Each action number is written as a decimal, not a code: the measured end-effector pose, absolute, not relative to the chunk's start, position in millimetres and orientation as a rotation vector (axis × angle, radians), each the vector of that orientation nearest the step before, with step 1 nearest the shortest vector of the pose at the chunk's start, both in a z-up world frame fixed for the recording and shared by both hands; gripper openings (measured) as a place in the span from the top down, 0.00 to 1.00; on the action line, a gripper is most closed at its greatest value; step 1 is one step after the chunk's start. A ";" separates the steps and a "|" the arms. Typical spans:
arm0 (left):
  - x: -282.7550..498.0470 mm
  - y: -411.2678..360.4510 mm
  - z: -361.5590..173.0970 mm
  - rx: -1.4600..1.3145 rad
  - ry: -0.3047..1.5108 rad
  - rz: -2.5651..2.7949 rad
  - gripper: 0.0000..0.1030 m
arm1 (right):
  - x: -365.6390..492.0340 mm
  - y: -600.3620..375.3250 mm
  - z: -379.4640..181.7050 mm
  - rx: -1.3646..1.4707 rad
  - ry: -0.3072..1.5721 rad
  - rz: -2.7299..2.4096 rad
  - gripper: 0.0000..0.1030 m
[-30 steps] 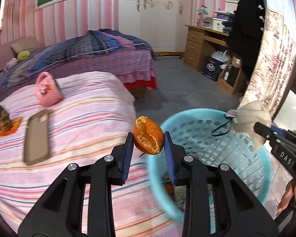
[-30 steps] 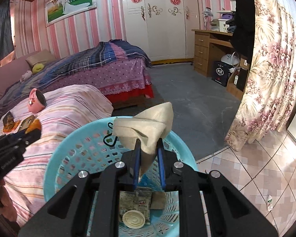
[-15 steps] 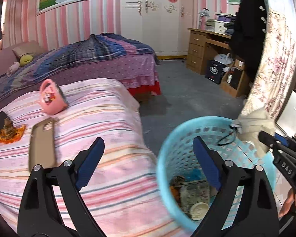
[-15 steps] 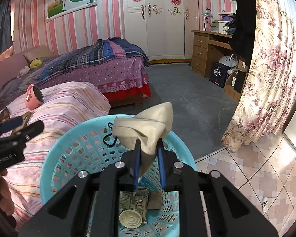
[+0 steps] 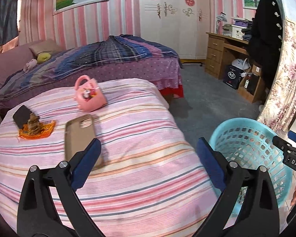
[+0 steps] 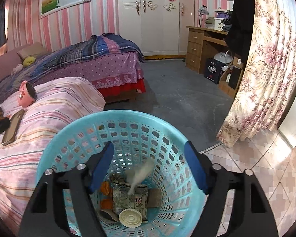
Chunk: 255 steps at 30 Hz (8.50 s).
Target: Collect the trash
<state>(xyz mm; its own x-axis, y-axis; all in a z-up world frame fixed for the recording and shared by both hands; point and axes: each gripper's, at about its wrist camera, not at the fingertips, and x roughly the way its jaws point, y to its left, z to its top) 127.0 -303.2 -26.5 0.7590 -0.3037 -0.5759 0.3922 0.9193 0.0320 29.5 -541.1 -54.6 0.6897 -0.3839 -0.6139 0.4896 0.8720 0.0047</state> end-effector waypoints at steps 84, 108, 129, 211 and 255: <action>263.5 112.9 -36.1 -0.069 0.679 0.187 0.05 | 304.0 -128.4 -55.8 -0.049 0.683 0.151 0.13; 315.0 32.9 -49.1 -0.005 0.733 0.047 0.06 | 297.6 -161.8 -52.5 -0.042 0.711 0.156 0.59; 330.4 -4.2 -85.7 -0.076 0.866 -0.094 0.85 | 259.9 -250.2 -53.0 0.039 0.684 0.032 0.59; 77.5 -369.2 -32.5 0.185 0.654 -0.561 0.83 | 7.7 -543.4 -26.7 0.199 0.560 -0.445 0.59; 67.1 -186.6 0.6 0.142 0.502 -0.223 0.05 | 41.0 -466.6 -20.7 0.118 0.547 -0.428 0.05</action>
